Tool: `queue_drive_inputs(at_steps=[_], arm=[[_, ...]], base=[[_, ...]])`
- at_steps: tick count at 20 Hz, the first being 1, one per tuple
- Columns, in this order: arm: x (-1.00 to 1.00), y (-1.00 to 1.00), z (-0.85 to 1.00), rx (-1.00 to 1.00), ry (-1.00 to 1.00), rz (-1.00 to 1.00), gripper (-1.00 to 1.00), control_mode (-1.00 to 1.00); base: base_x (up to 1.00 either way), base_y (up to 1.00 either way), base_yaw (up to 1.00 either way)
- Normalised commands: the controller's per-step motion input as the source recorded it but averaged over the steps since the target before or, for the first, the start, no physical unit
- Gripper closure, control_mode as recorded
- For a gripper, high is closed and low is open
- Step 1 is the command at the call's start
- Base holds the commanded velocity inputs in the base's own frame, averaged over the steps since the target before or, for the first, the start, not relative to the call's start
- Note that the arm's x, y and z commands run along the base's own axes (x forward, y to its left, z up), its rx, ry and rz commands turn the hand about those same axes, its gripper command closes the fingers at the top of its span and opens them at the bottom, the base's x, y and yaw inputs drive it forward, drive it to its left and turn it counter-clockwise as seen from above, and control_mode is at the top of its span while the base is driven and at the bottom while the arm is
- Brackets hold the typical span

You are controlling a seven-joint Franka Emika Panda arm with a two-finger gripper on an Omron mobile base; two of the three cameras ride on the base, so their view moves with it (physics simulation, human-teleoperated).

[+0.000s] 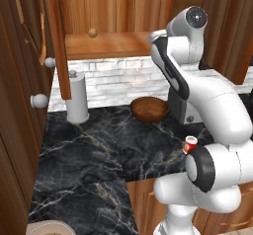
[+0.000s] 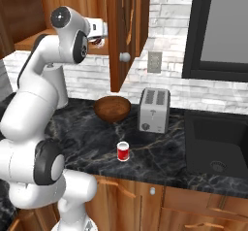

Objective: Pick the cans from the counter and place them in their designated side in the cabinet.

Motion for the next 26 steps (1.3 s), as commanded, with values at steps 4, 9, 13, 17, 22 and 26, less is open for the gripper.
queue_drive_inputs(at_steps=[4, 9, 13, 17, 22, 26], arm=[[0.28, -0.05, -0.07, 0.00, 0.02, 0.00, 1.00, -1.00], [0.27, -0.06, -0.04, 0.00, 0.01, 0.00, 1.00, -1.00], [0.26, -0.07, -0.02, 0.00, 0.00, 0.00, 1.00, -1.00], [0.22, -0.06, -0.04, 0.00, 0.01, 0.00, 1.00, -1.00], [0.18, -0.08, -0.10, 0.00, 0.02, 0.00, 1.00, -1.00], [0.23, -0.03, -0.12, 0.00, 0.02, 0.00, 1.00, -1.00]], base=[[0.00, 0.00, 0.00], [0.00, 0.00, 0.00], [0.00, 0.00, 0.00], [0.00, 0.00, 0.00], [0.00, 0.00, 0.00], [0.00, 0.00, 0.00]])
